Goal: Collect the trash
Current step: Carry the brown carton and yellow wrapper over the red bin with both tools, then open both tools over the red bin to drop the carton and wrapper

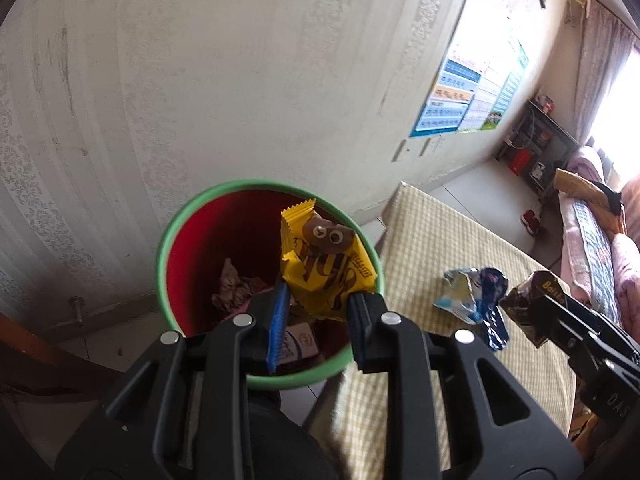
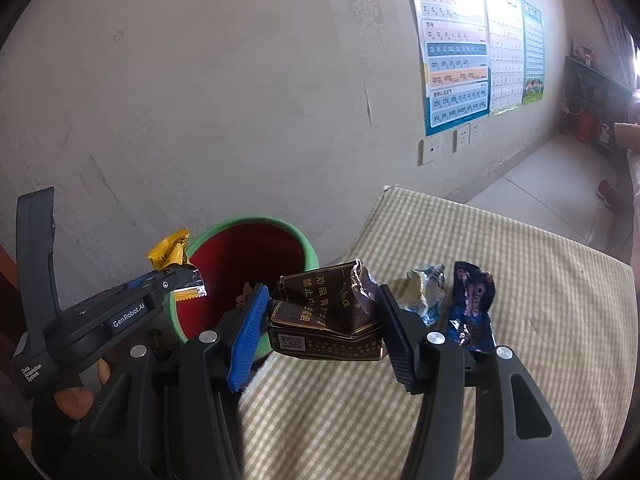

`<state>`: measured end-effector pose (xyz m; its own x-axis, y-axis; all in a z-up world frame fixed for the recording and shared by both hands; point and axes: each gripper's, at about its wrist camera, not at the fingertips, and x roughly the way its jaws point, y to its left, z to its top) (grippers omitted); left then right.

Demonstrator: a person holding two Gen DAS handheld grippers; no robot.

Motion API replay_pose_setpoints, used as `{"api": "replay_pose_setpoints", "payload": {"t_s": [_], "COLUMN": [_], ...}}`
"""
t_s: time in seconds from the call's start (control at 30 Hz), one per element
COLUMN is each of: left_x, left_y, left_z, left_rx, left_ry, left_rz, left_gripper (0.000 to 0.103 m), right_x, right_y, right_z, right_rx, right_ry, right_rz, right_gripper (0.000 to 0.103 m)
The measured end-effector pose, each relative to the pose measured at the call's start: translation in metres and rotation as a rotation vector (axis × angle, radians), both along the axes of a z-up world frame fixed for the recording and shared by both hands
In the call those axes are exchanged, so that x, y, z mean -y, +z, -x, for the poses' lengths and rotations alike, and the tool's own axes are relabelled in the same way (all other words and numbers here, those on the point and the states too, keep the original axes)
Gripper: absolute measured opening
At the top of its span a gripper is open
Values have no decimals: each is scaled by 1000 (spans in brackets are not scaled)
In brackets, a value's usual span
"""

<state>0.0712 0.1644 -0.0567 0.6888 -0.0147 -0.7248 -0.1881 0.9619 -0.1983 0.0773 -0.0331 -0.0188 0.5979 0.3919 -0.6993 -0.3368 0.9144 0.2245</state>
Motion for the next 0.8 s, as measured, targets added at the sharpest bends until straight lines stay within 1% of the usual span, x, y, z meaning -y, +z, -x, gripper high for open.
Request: {"api": "replay_pose_setpoints", "payload": {"t_s": [0.17, 0.43, 0.53, 0.57, 0.63, 0.67, 0.7, 0.8], "left_x": [-21, -50, -59, -61, -65, -67, -68, -66], "left_y": [-8, -24, -30, -31, -33, -34, -35, -38], "left_z": [-9, -23, -25, -25, -25, -25, -24, -24], "left_rx": [-30, -71, -82, -84, -83, -81, -78, -88], "left_ry": [16, 58, 72, 76, 91, 102, 109, 97], "left_rz": [8, 19, 28, 32, 48, 56, 60, 54], "left_gripper": [25, 25, 25, 27, 40, 52, 57, 58], "right_x": [-31, -65, -72, -74, -77, -79, -80, -77], "right_y": [-7, -27, -34, -36, -39, -40, -42, -43], "right_z": [-21, -52, -60, -63, -69, -72, -73, -72], "right_rx": [-20, -98, -127, -137, -150, -156, -159, -159], "right_ry": [53, 82, 85, 89, 100, 103, 101, 94], "right_rz": [-23, -54, -83, -98, -127, -133, -136, -141], "right_gripper": [54, 54, 54, 55, 56, 59, 62, 66]}}
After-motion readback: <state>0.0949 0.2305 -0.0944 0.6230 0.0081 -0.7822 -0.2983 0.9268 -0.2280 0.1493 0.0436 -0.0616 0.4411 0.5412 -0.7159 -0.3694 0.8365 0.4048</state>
